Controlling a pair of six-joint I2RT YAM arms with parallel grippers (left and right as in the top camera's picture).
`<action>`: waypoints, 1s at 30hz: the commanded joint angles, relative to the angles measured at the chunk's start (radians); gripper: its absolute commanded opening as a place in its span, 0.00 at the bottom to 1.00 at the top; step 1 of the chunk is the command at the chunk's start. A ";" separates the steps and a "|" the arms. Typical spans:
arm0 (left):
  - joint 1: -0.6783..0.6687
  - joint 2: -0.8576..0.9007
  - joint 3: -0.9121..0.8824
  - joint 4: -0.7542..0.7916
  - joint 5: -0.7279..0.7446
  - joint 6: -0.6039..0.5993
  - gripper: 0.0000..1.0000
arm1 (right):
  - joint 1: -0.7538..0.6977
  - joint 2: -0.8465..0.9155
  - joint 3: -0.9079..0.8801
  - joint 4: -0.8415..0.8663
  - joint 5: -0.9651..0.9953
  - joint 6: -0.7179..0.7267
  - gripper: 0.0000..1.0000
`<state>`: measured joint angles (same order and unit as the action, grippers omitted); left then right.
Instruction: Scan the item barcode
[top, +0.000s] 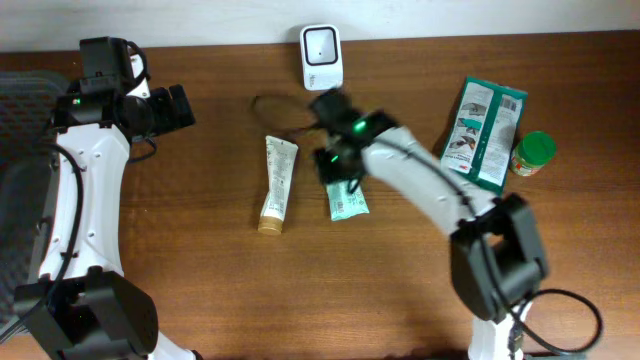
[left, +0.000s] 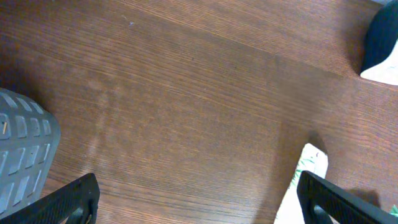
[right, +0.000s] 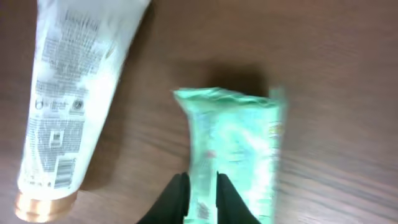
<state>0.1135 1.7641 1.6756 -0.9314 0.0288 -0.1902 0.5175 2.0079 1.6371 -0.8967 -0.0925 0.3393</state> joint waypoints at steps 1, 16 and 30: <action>0.003 -0.009 0.006 0.002 0.000 0.005 0.99 | -0.054 -0.021 -0.008 -0.031 -0.149 0.045 0.10; 0.003 -0.009 0.006 0.002 0.000 0.005 0.99 | 0.027 -0.008 -0.110 -0.006 -0.227 0.064 0.04; 0.003 -0.009 0.006 0.002 0.000 0.005 0.99 | -0.113 -0.002 -0.237 0.037 0.058 0.085 0.04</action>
<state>0.1135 1.7641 1.6756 -0.9310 0.0288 -0.1905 0.3908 1.9984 1.4654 -0.8875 -0.0410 0.4191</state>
